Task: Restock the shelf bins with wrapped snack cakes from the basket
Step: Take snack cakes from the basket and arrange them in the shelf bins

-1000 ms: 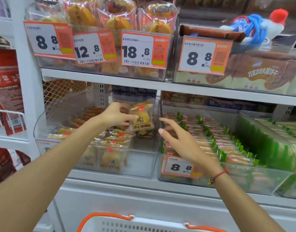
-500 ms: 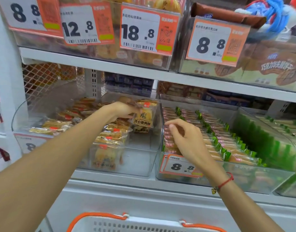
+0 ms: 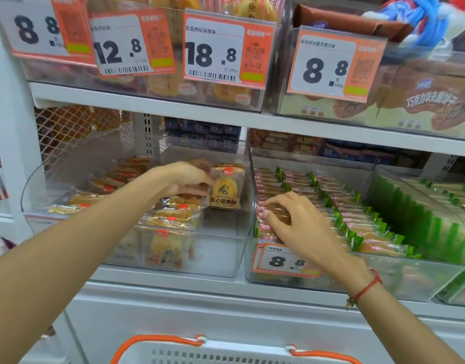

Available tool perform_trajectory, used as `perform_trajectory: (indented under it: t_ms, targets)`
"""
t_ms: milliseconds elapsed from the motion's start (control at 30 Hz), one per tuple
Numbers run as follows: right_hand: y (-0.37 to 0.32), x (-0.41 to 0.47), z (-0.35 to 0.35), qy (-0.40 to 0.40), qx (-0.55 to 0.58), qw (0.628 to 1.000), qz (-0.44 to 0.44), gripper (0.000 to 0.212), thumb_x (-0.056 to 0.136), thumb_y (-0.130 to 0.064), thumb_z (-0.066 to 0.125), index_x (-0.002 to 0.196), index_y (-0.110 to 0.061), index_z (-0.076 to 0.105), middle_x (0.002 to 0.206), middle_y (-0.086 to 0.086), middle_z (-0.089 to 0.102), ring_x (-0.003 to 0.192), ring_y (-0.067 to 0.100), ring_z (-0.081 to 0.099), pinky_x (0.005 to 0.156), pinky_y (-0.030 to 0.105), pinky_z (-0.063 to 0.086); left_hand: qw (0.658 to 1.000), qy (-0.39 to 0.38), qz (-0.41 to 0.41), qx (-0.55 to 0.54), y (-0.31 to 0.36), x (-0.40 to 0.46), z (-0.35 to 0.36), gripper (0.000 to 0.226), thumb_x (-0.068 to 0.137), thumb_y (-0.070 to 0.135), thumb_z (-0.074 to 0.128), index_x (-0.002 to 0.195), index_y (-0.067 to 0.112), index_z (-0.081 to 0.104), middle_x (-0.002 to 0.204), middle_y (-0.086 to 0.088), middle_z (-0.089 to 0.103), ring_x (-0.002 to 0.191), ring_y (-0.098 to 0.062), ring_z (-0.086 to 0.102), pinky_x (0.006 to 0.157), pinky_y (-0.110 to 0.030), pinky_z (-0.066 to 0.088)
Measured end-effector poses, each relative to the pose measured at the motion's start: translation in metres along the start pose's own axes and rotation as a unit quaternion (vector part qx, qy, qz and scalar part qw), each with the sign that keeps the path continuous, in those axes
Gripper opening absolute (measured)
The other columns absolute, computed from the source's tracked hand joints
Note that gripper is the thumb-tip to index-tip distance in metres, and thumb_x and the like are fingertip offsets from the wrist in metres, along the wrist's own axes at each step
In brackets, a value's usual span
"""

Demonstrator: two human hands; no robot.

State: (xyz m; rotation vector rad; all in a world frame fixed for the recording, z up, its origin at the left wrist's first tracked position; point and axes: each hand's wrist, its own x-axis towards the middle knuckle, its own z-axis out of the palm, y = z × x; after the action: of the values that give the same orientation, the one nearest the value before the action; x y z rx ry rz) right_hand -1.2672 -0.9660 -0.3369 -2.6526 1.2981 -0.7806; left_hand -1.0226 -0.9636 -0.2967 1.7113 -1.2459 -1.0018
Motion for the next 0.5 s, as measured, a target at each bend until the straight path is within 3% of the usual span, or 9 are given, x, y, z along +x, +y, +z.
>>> perform_trajectory:
  t_ms: [100, 167, 233, 300, 400, 500]
  targets:
    - [0.001, 0.001, 0.002, 0.009, 0.008, 1.000, 0.001, 0.026, 0.095, -0.040, 0.048, 0.116, -0.031, 0.059, 0.115, -0.011, 0.055, 0.104, 0.008, 0.044, 0.083, 0.025, 0.038, 0.999, -0.018, 0.032, 0.023, 0.007, -0.005, 0.005, 0.052, 0.088, -0.003, 0.059, 0.135, 0.014, 0.043, 0.126, -0.008, 0.056, 0.099, -0.019, 0.063, 0.076, -0.027, 0.056]
    - [0.002, 0.001, 0.002, 0.009, 0.012, 1.000, 0.003, 0.025, 0.094, -0.040, 0.049, 0.116, -0.032, 0.059, 0.115, -0.011, 0.054, 0.104, 0.008, 0.044, 0.083, 0.026, 0.038, 0.997, -0.010, 0.046, 0.064, 0.010, -0.002, 0.008, 0.046, 0.092, 0.000, 0.055, 0.136, 0.008, 0.043, 0.130, -0.011, 0.055, 0.113, -0.024, 0.059, 0.083, -0.028, 0.052]
    - [0.003, 0.000, 0.002, 0.006, 0.016, 1.000, 0.007, 0.025, 0.094, -0.041, 0.050, 0.116, -0.033, 0.059, 0.114, -0.012, 0.053, 0.105, 0.008, 0.043, 0.084, 0.026, 0.037, 0.992, 0.018, 0.059, 0.107, 0.010, 0.005, 0.010, 0.029, 0.092, 0.005, 0.057, 0.121, 0.007, 0.054, 0.121, -0.013, 0.059, 0.114, -0.026, 0.059, 0.088, -0.030, 0.051]
    - [0.003, 0.000, 0.002, 0.004, 0.023, 1.000, 0.010, 0.025, 0.094, -0.042, 0.050, 0.115, -0.034, 0.059, 0.113, -0.014, 0.052, 0.106, 0.007, 0.043, 0.082, 0.026, 0.036, 0.981, 0.066, 0.088, 0.158, 0.003, 0.011, 0.011, 0.015, 0.086, 0.008, 0.066, 0.100, 0.010, 0.060, 0.103, -0.009, 0.064, 0.095, -0.022, 0.064, 0.083, -0.030, 0.052]
    - [0.003, 0.000, 0.002, 0.004, 0.025, 1.000, 0.011, 0.025, 0.093, -0.041, 0.051, 0.116, -0.033, 0.060, 0.114, -0.012, 0.053, 0.105, 0.007, 0.043, 0.083, 0.027, 0.037, 0.939, 0.088, 0.109, 0.313, -0.010, 0.015, 0.014, 0.023, 0.074, 0.017, 0.080, 0.085, 0.024, 0.060, 0.099, 0.000, 0.067, 0.082, -0.016, 0.065, 0.075, -0.032, 0.053]
    - [0.003, -0.001, 0.002, 0.003, 0.023, 1.000, 0.012, 0.025, 0.094, -0.041, 0.051, 0.117, -0.033, 0.059, 0.116, -0.012, 0.053, 0.106, 0.007, 0.042, 0.083, 0.026, 0.036, 0.865, 0.113, 0.131, 0.472, -0.016, 0.015, 0.025, 0.043, 0.072, 0.029, 0.081, 0.109, 0.026, 0.060, 0.108, 0.005, 0.061, 0.096, -0.018, 0.058, 0.076, -0.029, 0.044]
